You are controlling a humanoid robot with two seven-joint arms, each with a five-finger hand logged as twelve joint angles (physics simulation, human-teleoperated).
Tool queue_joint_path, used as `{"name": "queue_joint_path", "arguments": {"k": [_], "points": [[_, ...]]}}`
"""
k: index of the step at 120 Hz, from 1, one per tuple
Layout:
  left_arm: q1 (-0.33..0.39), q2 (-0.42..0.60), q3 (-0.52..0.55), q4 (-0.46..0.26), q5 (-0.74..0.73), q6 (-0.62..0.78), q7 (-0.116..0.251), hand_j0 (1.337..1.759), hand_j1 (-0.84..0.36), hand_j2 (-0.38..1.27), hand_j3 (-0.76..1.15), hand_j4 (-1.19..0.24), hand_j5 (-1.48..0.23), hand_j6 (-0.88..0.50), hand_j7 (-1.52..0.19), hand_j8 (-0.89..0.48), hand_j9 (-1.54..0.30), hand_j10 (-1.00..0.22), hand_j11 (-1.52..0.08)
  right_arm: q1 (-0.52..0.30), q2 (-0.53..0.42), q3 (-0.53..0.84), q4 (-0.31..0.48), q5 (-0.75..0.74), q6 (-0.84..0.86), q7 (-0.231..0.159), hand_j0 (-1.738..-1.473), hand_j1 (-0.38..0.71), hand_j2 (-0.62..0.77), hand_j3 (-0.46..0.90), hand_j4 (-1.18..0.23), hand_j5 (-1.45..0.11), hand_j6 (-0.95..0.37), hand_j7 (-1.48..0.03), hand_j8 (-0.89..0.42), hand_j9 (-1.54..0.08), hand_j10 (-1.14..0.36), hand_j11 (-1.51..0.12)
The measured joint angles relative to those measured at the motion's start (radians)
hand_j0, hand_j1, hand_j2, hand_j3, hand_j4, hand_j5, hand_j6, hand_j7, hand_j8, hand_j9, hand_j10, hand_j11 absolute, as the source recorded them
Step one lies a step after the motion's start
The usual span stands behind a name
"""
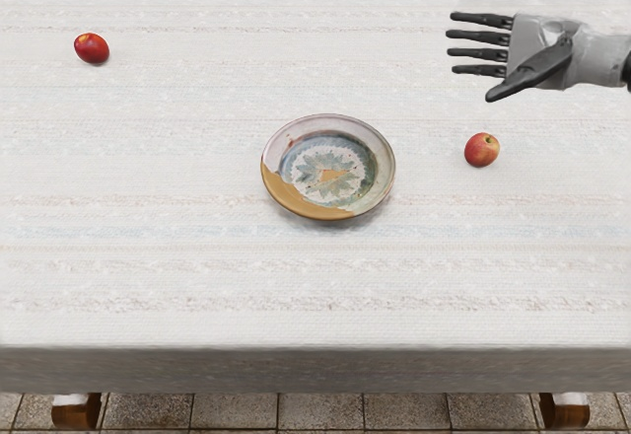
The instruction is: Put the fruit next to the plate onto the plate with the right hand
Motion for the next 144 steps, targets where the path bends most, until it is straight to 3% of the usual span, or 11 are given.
{"name": "queue_joint_path", "arguments": {"k": [12,20,28,52,67,84,106,130,144], "points": [[0.000,0.000,0.000,0.000,0.000,0.000,0.000,1.658,0.06,0.05,0.00,-0.25,-0.32,-0.25,-0.32,-0.25,-0.32,-0.25,-0.32,-0.002,0.000,0.001,0.007,-0.003,0.000,-0.002,-1.658,-0.31,-0.01,0.00,-0.03,-0.04,-0.03,-0.05,-0.03,-0.04,-0.03,-0.04],[0.000,0.000,0.000,0.000,0.000,0.000,0.000,1.658,0.06,0.05,0.00,-0.25,-0.32,-0.25,-0.32,-0.25,-0.32,-0.25,-0.32,-0.002,0.004,0.012,0.012,0.002,0.000,-0.035,-1.658,-0.31,-0.01,0.00,-0.03,-0.04,-0.03,-0.05,-0.03,-0.04,-0.03,-0.04],[0.000,0.000,0.000,0.000,0.000,0.000,0.000,1.658,0.06,0.05,0.00,-0.25,-0.32,-0.25,-0.32,-0.25,-0.32,-0.25,-0.32,-0.002,0.009,0.030,0.014,-0.016,0.000,-0.032,-1.658,-0.31,-0.01,0.00,-0.03,-0.05,-0.03,-0.05,-0.03,-0.05,-0.03,-0.05],[0.000,0.000,0.000,0.000,0.000,0.000,0.000,1.658,0.06,0.05,0.00,-0.25,-0.32,-0.25,-0.32,-0.25,-0.32,-0.25,-0.32,0.020,0.011,0.106,0.023,-0.465,0.000,-0.010,-1.658,-0.31,-0.01,0.00,-0.04,-0.05,-0.04,-0.05,-0.04,-0.05,-0.04,-0.05],[0.000,0.000,0.000,0.000,0.000,0.000,0.000,1.658,0.06,0.05,0.00,-0.25,-0.32,-0.25,-0.32,-0.25,-0.32,-0.25,-0.32,0.023,0.013,0.118,0.109,-0.711,0.000,0.012,-1.658,-0.31,-0.01,0.00,-0.04,-0.05,-0.04,-0.05,-0.04,-0.05,-0.04,-0.05],[0.000,0.000,0.000,0.000,0.000,0.000,0.000,1.658,0.06,0.05,0.00,-0.25,-0.32,-0.25,-0.32,-0.25,-0.32,-0.25,-0.32,0.018,0.009,0.112,0.211,-0.865,-0.012,0.017,-1.658,-0.30,-0.01,0.00,-0.04,-0.05,-0.04,-0.05,-0.04,-0.05,-0.04,-0.05],[0.000,0.000,0.000,0.000,0.000,0.000,0.000,1.658,0.05,0.05,0.00,-0.25,-0.32,-0.25,-0.32,-0.25,-0.32,-0.25,-0.32,0.015,0.011,0.041,0.310,-1.008,-0.222,0.014,-1.658,-0.30,-0.01,0.00,-0.04,-0.05,-0.04,-0.05,-0.04,-0.05,-0.04,-0.05],[0.000,0.000,0.000,0.000,0.000,0.000,0.000,1.658,0.06,0.05,0.00,-0.25,-0.32,-0.25,-0.32,-0.25,-0.32,-0.25,-0.32,0.021,0.027,-0.051,0.352,-1.113,-0.362,-0.060,-1.658,-0.29,-0.01,0.00,-0.05,-0.07,-0.05,-0.06,-0.05,-0.07,-0.05,-0.06],[0.000,0.000,0.000,0.000,0.000,0.000,0.000,1.658,0.05,0.05,0.00,-0.25,-0.32,-0.25,-0.32,-0.25,-0.32,-0.25,-0.32,0.021,0.033,-0.103,0.368,-1.163,-0.427,-0.089,-1.658,-0.23,-0.02,0.00,-0.10,-0.13,-0.10,-0.13,-0.10,-0.13,-0.10,-0.13]]}}
